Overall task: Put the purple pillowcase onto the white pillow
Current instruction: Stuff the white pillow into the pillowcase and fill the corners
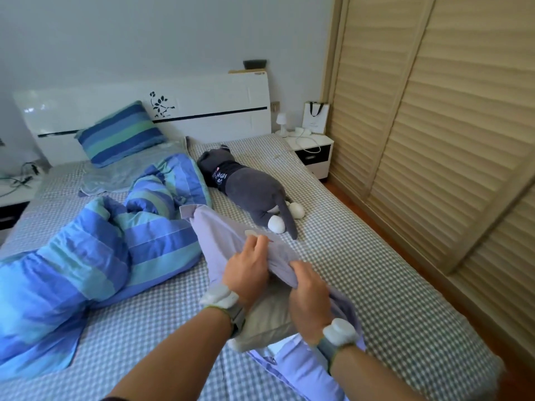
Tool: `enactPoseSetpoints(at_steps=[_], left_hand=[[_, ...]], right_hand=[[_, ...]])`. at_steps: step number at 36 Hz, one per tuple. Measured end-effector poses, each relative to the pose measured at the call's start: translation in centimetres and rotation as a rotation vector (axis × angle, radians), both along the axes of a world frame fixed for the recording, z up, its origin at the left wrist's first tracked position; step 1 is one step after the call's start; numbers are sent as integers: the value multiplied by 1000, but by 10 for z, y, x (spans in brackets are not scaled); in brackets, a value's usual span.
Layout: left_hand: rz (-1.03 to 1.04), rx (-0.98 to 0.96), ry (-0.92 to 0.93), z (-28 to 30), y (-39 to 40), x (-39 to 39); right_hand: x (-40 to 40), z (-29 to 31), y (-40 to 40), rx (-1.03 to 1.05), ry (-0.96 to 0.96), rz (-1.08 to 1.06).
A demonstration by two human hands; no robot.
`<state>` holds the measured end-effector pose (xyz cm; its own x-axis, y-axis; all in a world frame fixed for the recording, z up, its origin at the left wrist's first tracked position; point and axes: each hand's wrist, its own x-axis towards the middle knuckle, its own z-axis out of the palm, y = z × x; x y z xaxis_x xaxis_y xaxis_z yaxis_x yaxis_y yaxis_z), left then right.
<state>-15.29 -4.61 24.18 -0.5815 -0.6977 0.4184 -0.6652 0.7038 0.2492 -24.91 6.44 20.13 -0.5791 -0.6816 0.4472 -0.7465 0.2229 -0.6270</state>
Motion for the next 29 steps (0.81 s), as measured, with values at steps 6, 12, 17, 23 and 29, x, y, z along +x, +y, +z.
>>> enactPoseSetpoints(at_steps=[6, 12, 17, 23, 29], left_hand=[[-50, 157, -148, -3, -5, 3], [280, 270, -156, -4, 1, -6], [16, 177, 151, -19, -11, 7], [-48, 331, 233, -19, 3, 13], [35, 148, -69, -52, 7, 11]], right_hand=[[8, 9, -11, 63, -8, 34], [14, 20, -20, 348, -27, 33], [23, 21, -19, 404, 8, 63], [11, 19, -26, 315, -27, -69], [5, 11, -21, 103, 56, -60]])
